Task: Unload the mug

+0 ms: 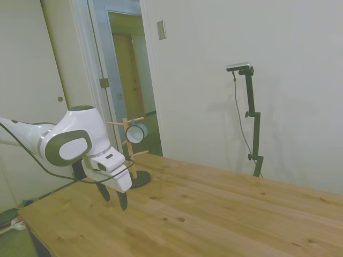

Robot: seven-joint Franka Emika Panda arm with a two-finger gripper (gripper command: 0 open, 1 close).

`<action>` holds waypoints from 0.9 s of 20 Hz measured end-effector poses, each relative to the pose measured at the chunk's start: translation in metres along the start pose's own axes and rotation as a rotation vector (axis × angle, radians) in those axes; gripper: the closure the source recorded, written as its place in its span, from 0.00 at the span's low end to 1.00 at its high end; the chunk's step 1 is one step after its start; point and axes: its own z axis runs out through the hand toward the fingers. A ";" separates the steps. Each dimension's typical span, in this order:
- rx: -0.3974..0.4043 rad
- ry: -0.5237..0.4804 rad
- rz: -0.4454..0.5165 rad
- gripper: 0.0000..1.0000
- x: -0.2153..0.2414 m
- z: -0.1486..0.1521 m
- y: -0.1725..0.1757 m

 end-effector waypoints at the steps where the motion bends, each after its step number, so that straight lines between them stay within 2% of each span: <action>1: -0.001 -0.001 0.002 0.00 0.000 0.000 0.000; 6: -0.012 -0.013 0.023 0.00 0.001 0.008 0.001; 18: 0.005 0.001 0.017 0.00 0.009 0.000 -0.015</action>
